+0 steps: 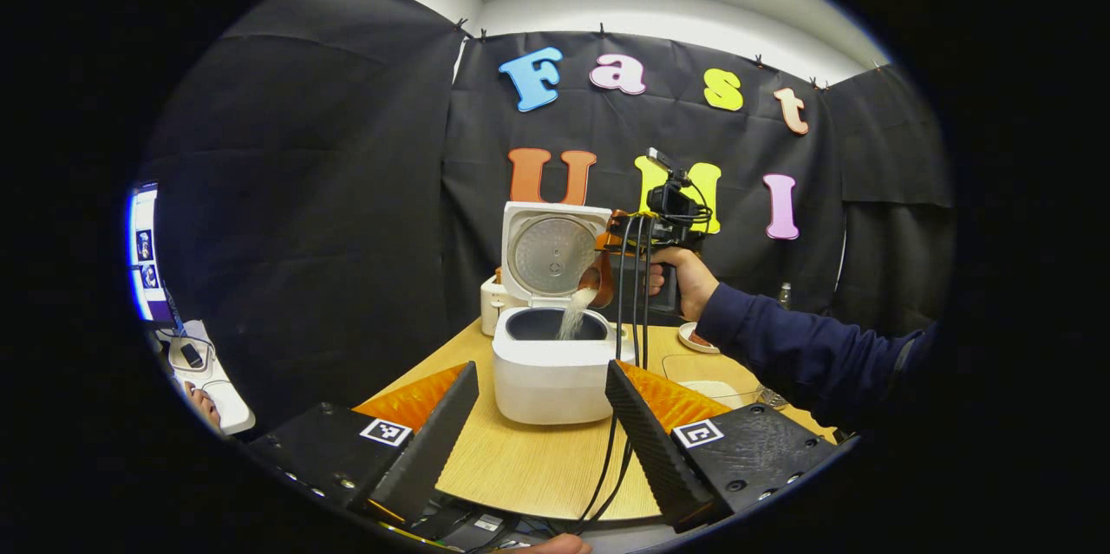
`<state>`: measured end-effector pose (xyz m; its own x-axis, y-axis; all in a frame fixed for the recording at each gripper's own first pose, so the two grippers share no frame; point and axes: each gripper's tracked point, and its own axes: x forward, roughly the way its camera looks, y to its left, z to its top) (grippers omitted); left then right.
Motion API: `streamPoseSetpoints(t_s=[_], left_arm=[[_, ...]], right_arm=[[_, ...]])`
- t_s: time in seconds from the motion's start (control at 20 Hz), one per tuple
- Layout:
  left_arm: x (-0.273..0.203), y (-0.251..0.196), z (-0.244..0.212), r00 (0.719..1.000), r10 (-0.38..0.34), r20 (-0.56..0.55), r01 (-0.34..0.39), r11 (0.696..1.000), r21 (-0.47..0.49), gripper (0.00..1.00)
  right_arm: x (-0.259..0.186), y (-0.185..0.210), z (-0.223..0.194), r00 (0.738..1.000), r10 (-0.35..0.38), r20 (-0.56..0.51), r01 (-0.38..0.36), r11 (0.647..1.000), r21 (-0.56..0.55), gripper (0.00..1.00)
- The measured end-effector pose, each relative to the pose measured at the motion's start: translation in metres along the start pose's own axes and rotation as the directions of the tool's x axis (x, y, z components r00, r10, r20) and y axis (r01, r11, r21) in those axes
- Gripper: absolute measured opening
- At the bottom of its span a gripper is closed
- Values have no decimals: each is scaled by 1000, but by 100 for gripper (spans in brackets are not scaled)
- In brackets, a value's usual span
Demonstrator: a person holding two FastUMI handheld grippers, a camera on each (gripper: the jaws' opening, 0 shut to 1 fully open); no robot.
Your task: Close the left gripper, press the button to open the rice cooker; take a wooden spoon from the chopstick holder with the right hand, scoop a spoonful of rice and pour it into the rice cooker, then put the wooden spoon back into the chopstick holder.
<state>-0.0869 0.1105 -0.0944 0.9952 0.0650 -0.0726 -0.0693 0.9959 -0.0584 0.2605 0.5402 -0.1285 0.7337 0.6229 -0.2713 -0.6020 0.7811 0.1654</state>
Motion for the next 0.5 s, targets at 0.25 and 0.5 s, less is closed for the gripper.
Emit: streamPoseSetpoints(t_s=[0.25,0.5], left_arm=[[0,1,0,1000,-11,6,11,1000,-5,94],[-2,1,-3,1000,-11,0,11,1000,-1,94]], right_arm=[[-2,15,-2,999,-31,19,35,974,-222,11],[-19,53,-2,998,11,59,18,885,-466,11]])
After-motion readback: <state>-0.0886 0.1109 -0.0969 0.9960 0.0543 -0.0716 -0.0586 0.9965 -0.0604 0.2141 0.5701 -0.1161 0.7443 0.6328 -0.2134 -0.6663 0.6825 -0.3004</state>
